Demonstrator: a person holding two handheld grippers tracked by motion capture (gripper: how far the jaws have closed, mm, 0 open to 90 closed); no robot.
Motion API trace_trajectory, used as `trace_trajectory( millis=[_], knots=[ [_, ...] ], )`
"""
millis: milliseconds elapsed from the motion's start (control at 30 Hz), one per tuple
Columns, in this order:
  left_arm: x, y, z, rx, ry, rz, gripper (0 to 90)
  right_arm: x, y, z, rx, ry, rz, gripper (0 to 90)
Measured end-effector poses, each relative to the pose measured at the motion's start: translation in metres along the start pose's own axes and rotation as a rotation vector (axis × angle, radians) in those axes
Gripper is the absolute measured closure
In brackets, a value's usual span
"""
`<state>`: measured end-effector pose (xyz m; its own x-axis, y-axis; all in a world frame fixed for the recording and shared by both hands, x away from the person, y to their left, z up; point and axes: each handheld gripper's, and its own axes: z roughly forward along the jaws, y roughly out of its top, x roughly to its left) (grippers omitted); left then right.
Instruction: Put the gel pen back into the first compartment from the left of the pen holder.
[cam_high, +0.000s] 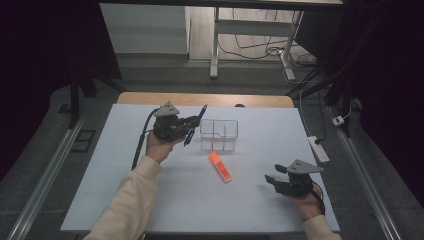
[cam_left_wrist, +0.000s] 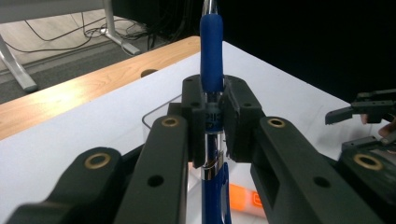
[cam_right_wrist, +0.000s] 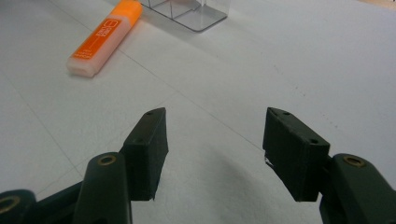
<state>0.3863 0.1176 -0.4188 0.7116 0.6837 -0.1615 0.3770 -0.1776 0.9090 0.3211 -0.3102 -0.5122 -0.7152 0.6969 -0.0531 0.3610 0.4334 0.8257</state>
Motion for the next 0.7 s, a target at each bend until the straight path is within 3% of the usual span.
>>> trace_trajectory(
  millis=[400, 700],
  knots=[
    [0.006, 0.004, 0.015, -0.015, -0.006, -0.025, 79.6, 0.000, -0.001, 0.002, 0.013, -0.004, 0.003, 39.7],
    [0.009, 0.013, 0.033, -0.014, 0.002, -0.017, 79.7, 0.000, -0.002, 0.003, 0.026, -0.017, -0.001, 39.6]
  ],
)
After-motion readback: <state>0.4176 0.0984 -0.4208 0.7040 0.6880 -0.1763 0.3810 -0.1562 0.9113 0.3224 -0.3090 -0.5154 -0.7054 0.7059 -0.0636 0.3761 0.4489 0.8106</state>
